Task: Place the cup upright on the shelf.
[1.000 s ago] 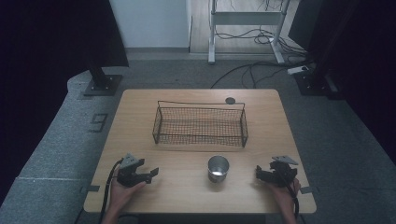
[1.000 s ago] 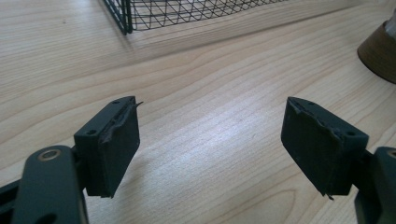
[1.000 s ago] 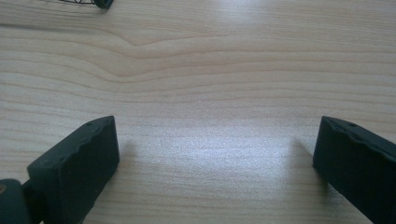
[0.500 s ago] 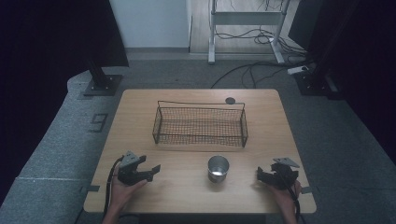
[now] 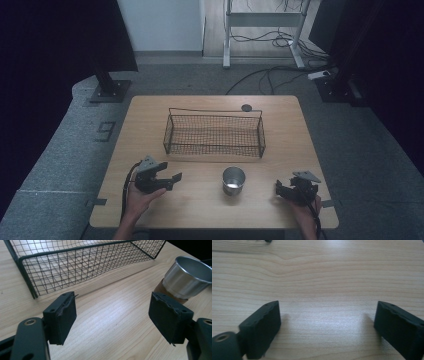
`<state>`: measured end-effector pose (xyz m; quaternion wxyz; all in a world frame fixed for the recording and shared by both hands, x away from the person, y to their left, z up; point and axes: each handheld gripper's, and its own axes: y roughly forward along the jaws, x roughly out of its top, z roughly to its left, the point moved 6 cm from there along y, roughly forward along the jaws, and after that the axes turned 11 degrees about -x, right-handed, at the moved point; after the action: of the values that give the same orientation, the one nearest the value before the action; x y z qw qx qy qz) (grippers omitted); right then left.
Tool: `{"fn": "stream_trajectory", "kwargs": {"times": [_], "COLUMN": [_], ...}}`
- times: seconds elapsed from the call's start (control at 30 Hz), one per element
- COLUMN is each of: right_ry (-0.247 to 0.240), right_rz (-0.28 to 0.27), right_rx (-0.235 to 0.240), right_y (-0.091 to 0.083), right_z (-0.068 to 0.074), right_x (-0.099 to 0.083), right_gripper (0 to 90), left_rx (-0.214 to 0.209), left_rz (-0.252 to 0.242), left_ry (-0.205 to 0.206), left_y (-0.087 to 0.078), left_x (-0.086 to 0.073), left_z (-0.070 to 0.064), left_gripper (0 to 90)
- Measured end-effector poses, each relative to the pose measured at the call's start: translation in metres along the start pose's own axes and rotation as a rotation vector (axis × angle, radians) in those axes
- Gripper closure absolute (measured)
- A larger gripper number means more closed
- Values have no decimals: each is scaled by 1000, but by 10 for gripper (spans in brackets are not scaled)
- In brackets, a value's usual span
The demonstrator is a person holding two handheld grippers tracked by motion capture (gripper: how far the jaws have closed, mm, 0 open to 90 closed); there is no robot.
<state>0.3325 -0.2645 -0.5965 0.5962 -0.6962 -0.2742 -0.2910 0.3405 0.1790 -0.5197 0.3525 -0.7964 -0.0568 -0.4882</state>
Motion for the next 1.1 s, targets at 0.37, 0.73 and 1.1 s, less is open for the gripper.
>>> {"fn": "stream_trajectory", "kwargs": {"times": [0.37, 0.73, 1.1], "right_ry": [-3, -4, -4], "right_rz": [0, -1, 0], "right_rx": [5, 4, 4], "right_y": [-1, -1, -1], "right_z": [0, 0, 0], "right_x": [-1, -1, -1], "right_gripper": [90, 88, 88], "left_rx": [-43, -77, -112], "left_rz": [-10, 13, 31], "left_ry": [20, 37, 42], "left_y": [8, 27, 46], "left_x": [16, 25, 28], "left_z": [-11, -22, -30], "left_gripper": [221, 216, 209]}}
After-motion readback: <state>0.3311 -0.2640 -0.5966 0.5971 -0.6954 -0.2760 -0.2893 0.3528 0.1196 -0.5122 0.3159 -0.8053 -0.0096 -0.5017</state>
